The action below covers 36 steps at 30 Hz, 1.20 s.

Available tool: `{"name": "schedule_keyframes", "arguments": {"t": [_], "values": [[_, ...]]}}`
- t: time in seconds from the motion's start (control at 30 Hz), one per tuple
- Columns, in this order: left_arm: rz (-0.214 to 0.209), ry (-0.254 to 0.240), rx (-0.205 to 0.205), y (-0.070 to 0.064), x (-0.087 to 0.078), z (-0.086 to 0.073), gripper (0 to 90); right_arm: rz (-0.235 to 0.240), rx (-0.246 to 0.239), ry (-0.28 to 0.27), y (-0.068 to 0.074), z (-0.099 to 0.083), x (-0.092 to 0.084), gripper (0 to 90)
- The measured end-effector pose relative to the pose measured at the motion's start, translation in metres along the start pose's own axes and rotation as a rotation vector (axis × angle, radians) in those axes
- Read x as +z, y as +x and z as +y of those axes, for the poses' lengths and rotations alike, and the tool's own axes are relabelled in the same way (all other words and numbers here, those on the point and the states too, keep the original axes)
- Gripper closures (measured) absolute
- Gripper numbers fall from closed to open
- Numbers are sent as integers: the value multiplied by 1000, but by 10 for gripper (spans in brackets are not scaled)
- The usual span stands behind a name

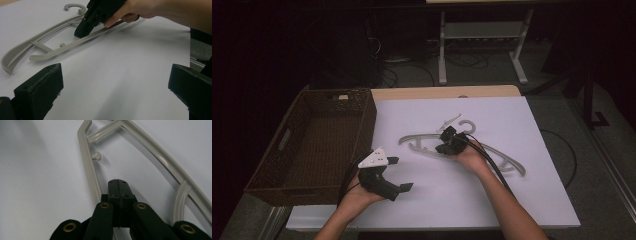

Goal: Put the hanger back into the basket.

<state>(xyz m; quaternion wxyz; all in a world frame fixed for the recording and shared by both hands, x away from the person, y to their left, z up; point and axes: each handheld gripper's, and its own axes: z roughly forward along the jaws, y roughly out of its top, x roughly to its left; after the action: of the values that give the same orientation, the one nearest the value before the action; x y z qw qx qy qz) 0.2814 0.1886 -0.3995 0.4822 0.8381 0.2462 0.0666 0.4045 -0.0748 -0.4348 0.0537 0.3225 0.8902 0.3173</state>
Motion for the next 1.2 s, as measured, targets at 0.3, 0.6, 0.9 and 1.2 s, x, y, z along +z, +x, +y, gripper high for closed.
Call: {"name": "schedule_keyframes", "arguments": {"t": [0.3,0.6,0.9,1.2], "values": [[3,3,0,1,0,0,0,84,-34,36,18,-5,-1,894],[9,-5,0,1,-2,1,0,157,-130,65,48,-20,-7,894],[9,-3,1,1,-3,1,0,242,-188,73,78,-43,-26,894],[5,-5,-1,1,-2,0,0,180,-131,-44,76,-51,-61,894]]}}
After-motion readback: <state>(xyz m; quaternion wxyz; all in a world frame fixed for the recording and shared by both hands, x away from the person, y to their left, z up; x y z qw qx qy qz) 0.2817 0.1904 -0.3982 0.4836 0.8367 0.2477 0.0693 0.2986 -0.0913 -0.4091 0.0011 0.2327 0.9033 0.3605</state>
